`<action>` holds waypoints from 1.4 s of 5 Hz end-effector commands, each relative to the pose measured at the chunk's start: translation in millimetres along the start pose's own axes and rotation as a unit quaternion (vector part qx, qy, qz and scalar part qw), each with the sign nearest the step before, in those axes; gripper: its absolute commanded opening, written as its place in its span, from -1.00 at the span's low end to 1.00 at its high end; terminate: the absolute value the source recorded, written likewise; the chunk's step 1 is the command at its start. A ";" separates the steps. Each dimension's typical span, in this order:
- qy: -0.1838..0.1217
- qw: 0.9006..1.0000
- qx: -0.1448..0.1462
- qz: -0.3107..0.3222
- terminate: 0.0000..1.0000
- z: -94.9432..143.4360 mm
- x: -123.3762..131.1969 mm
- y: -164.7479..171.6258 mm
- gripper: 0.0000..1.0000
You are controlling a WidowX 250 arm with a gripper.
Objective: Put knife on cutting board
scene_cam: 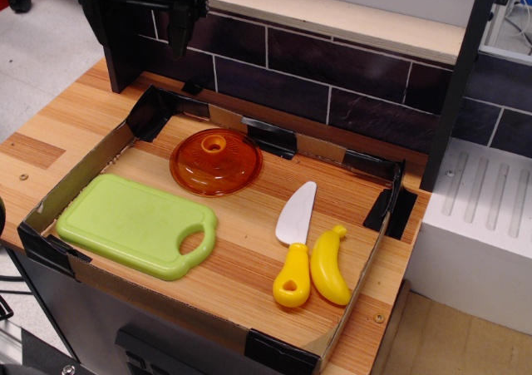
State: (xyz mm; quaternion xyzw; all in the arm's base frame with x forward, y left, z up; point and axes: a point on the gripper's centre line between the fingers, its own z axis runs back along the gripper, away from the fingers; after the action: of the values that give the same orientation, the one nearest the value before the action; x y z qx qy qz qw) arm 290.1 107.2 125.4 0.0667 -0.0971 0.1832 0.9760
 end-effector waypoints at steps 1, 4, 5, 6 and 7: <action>0.000 1.000 0.000 0.000 -1.00 0.0 0.0 0.0 1.00; 0.099 0.994 -0.027 -0.045 -1.00 -7.6 -93.5 -59.0 1.00; 0.094 0.994 -0.034 -0.033 -1.00 -17.2 -112.1 -76.1 1.00; 0.091 0.995 -0.035 -0.033 -1.00 -27.4 -116.0 -86.4 1.00; 0.087 0.995 -0.038 -0.039 -1.00 -34.9 -119.0 -94.3 1.00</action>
State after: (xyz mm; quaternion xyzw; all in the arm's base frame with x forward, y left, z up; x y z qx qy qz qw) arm 218.4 -15.4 49.4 0.0180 -0.0024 0.1462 0.9891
